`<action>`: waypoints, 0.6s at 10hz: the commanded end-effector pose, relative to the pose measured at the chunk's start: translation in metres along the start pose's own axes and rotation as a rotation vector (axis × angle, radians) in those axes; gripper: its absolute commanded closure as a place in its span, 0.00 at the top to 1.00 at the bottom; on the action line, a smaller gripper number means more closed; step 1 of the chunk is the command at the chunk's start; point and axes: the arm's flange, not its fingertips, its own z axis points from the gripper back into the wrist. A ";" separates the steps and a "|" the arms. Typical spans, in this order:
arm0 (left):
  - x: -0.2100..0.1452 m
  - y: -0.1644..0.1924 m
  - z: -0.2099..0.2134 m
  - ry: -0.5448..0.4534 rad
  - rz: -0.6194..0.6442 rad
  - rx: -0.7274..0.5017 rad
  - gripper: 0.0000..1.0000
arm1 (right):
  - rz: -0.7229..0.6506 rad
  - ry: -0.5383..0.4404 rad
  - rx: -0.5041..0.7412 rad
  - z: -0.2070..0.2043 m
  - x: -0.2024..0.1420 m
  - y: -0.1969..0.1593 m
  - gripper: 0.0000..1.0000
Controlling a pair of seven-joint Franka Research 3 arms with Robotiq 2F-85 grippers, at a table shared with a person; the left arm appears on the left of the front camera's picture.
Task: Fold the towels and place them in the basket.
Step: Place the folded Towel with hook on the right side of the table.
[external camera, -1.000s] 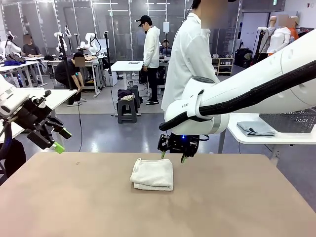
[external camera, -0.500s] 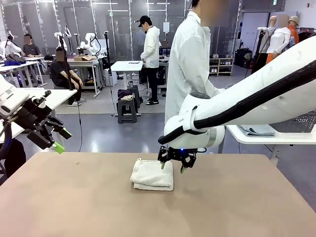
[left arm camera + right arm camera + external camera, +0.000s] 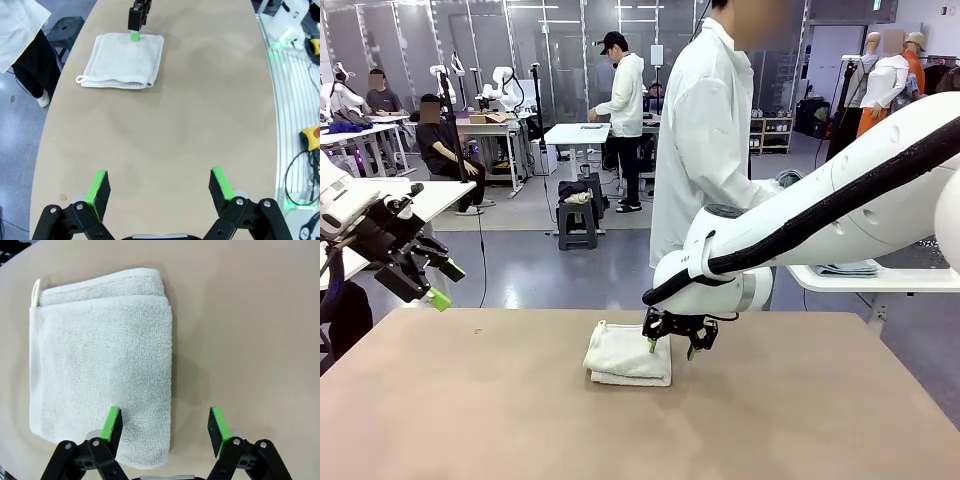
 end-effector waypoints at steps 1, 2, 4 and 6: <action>0.000 0.000 0.000 -0.001 0.000 0.000 1.00 | 0.019 0.005 0.043 -0.003 0.007 -0.004 0.66; 0.000 0.000 0.000 -0.001 0.000 0.000 1.00 | 0.019 0.004 0.060 -0.005 0.008 -0.004 0.66; 0.000 0.000 0.000 -0.001 0.000 0.000 1.00 | 0.027 -0.002 0.090 -0.011 0.007 -0.003 0.66; 0.000 0.000 0.000 -0.001 0.000 0.000 1.00 | 0.044 -0.002 0.093 -0.019 0.006 0.000 0.60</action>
